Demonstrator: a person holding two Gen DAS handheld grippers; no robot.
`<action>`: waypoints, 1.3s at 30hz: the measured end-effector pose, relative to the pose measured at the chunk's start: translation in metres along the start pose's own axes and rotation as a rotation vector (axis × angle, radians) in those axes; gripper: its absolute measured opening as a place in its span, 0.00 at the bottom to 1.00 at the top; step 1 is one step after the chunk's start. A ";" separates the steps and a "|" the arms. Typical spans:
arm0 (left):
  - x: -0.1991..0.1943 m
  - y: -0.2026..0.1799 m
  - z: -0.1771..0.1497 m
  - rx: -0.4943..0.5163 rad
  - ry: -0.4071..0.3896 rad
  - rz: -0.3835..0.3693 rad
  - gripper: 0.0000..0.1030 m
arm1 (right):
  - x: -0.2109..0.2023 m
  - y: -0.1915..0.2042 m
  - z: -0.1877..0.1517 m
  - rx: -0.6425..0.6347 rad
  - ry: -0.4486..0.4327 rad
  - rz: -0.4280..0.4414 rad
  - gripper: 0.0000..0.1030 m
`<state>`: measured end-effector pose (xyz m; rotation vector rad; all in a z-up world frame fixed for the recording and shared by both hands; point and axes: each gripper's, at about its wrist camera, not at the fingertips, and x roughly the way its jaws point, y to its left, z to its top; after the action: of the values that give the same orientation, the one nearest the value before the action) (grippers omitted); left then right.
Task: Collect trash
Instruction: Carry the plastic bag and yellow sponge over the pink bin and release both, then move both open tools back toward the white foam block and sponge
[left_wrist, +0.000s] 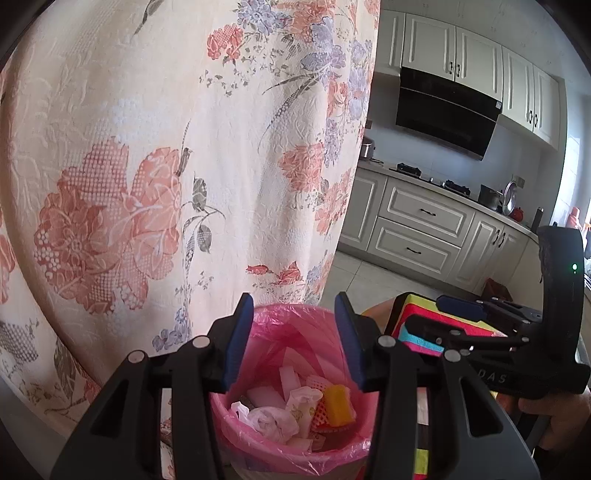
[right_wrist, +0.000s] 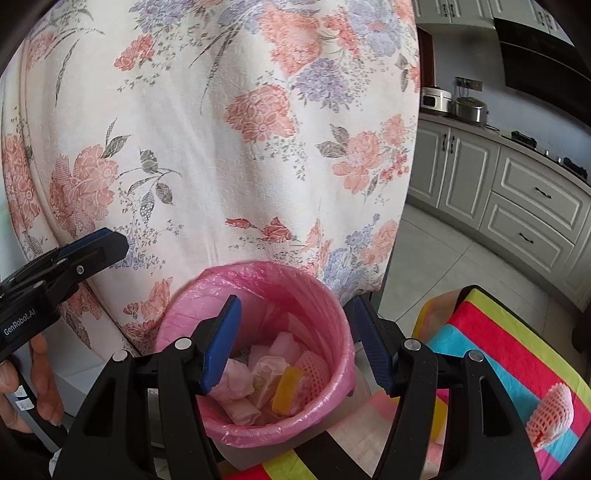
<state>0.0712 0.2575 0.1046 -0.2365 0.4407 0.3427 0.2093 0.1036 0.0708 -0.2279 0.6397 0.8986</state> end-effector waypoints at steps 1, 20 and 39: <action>0.000 -0.001 -0.001 0.002 0.002 -0.002 0.43 | -0.003 -0.003 -0.001 0.007 -0.002 -0.004 0.61; 0.005 -0.058 -0.018 0.052 0.042 -0.078 0.51 | -0.071 -0.078 -0.057 0.127 -0.039 -0.168 0.68; 0.012 -0.134 -0.031 0.141 0.073 -0.156 0.52 | -0.136 -0.169 -0.132 0.278 -0.031 -0.314 0.71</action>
<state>0.1198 0.1294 0.0915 -0.1452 0.5135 0.1498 0.2245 -0.1471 0.0353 -0.0615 0.6705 0.5040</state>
